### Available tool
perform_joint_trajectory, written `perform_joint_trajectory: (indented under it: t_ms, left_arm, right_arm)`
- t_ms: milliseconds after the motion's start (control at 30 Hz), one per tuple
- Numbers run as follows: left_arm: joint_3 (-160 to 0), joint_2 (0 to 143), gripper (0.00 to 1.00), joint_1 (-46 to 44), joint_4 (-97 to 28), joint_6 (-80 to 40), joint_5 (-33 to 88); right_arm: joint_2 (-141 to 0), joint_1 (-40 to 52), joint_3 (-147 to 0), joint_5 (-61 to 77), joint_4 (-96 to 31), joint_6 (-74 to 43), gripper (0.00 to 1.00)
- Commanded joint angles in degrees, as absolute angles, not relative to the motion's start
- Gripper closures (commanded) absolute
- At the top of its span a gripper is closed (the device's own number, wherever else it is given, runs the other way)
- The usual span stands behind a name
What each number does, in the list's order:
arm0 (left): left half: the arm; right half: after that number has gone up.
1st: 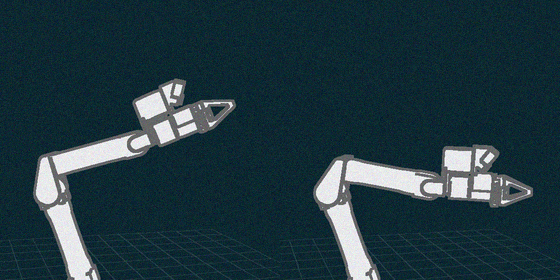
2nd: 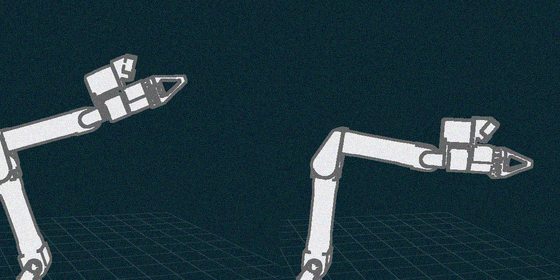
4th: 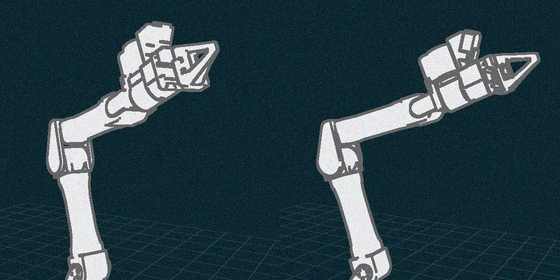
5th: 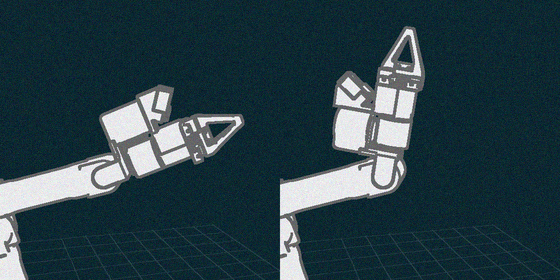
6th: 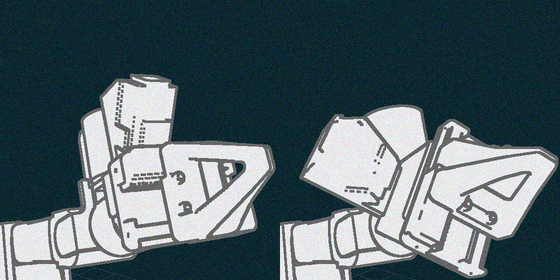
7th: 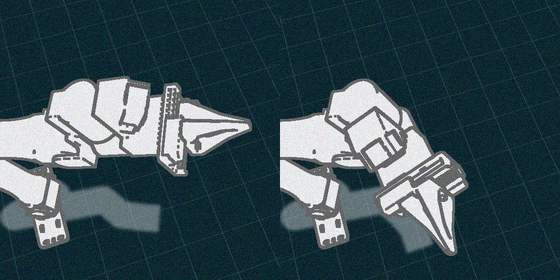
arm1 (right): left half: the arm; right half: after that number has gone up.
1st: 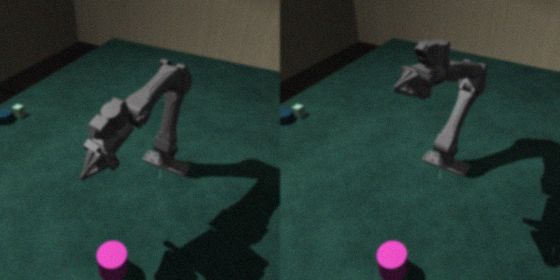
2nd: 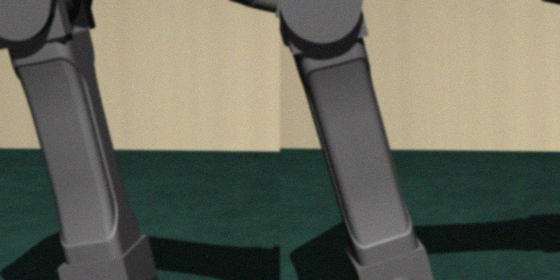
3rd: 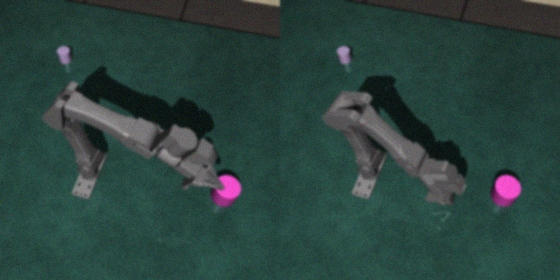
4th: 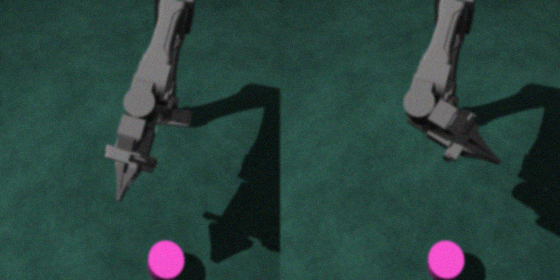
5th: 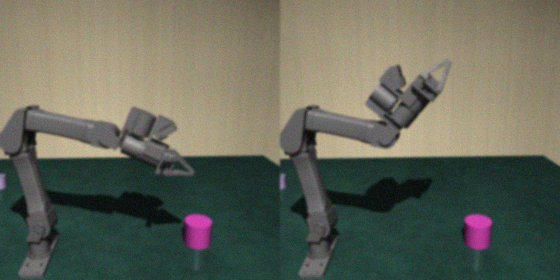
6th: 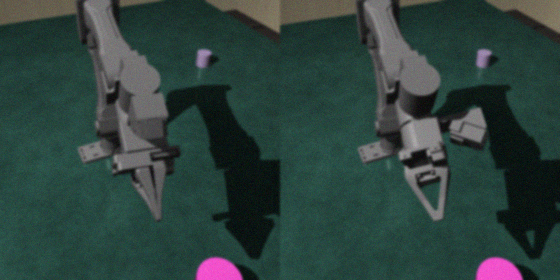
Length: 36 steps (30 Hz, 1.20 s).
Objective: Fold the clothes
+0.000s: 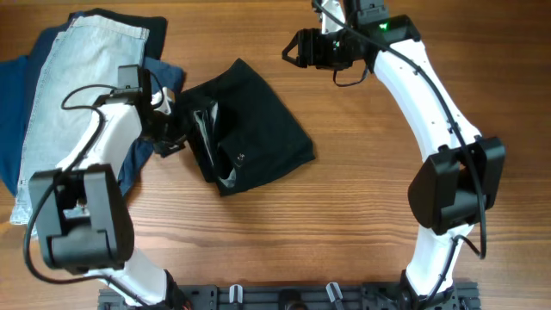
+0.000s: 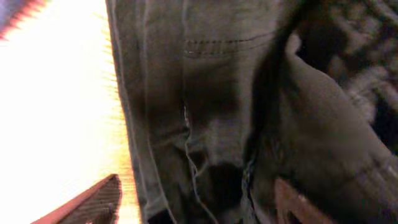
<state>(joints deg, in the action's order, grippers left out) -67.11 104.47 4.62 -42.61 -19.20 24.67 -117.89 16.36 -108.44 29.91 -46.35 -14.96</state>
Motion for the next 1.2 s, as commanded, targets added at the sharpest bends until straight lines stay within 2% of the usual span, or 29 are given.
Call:
perform_joint_trajectory:
  t_ms: [0,267,533,833,1167]
  left_arm:
    - [-66.76,102.00,0.13,4.80,-43.44,-18.20,22.39]
    - [-66.76,90.17,0.08,10.02,-47.94,-18.41,19.33]
    - [-66.76,75.99,0.01,15.51,-47.53,-21.21,18.98]
    - [-66.74,78.46,0.00,12.51,-46.74,-20.97,18.98]
    - [-66.74,80.05,0.00,11.66,-46.85,-20.99,18.98]
  right_arm:
    - [-117.56,16.69,-107.66,28.45,-47.20,-10.92,0.32]
    - [-121.67,16.86,-105.62,28.71,-48.12,0.93,0.19]
    - [-126.15,17.76,-105.49,29.82,-47.27,4.12,0.16]
    - [-131.37,21.34,-105.47,31.55,-46.02,7.60,0.15]
    - [-135.96,22.00,-105.47,33.76,-42.33,7.27,0.19]
